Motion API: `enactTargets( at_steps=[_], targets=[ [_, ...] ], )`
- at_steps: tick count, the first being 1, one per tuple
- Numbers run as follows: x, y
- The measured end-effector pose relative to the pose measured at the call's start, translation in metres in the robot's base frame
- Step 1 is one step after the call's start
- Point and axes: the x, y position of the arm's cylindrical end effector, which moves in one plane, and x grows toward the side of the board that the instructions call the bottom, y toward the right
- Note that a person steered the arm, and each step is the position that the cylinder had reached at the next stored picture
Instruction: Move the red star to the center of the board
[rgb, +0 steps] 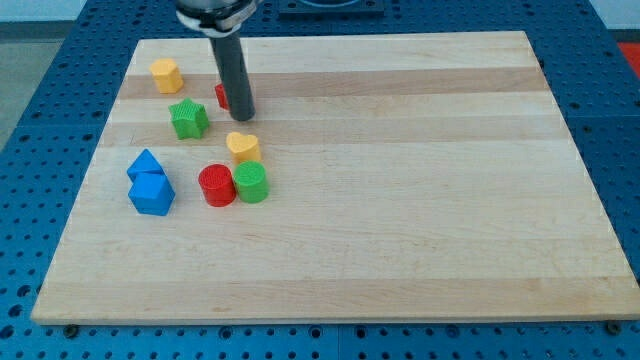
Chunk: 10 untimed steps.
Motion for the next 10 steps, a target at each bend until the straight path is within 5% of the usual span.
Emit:
enactTargets(
  at_steps=[10],
  targets=[
    [0.062, -0.042]
  ],
)
